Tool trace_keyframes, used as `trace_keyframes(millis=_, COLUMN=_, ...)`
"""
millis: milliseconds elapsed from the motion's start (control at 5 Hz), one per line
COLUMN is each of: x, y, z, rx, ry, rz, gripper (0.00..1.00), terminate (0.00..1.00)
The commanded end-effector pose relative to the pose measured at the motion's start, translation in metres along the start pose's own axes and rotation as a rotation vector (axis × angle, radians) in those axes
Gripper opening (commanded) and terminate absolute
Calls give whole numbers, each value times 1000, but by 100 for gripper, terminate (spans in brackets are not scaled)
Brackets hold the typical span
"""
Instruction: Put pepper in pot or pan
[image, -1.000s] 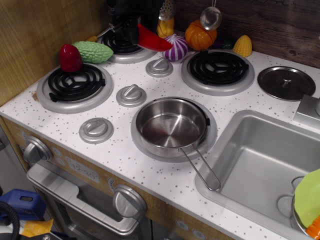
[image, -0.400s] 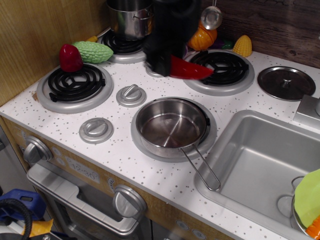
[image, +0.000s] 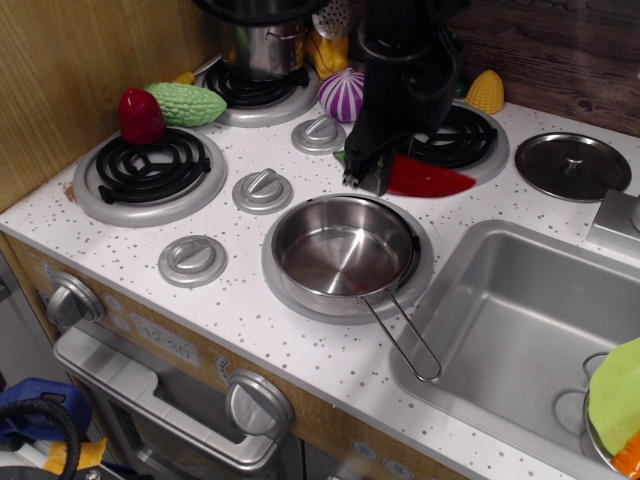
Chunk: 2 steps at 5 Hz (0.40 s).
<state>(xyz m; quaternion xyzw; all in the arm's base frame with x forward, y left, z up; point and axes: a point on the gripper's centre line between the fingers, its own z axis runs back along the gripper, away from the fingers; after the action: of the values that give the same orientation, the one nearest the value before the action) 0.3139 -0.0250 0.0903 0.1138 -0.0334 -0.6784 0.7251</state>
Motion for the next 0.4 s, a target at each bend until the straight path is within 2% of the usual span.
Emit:
trace_keyframes(millis=0, x=-3, y=-10, z=19, rx=36, ry=24, rz=-19, gripper=0, terminate=0)
trace_keyframes(millis=200, x=-11, y=-14, z=16, rx=55, ry=38, rz=-58, gripper=100, terminate=0)
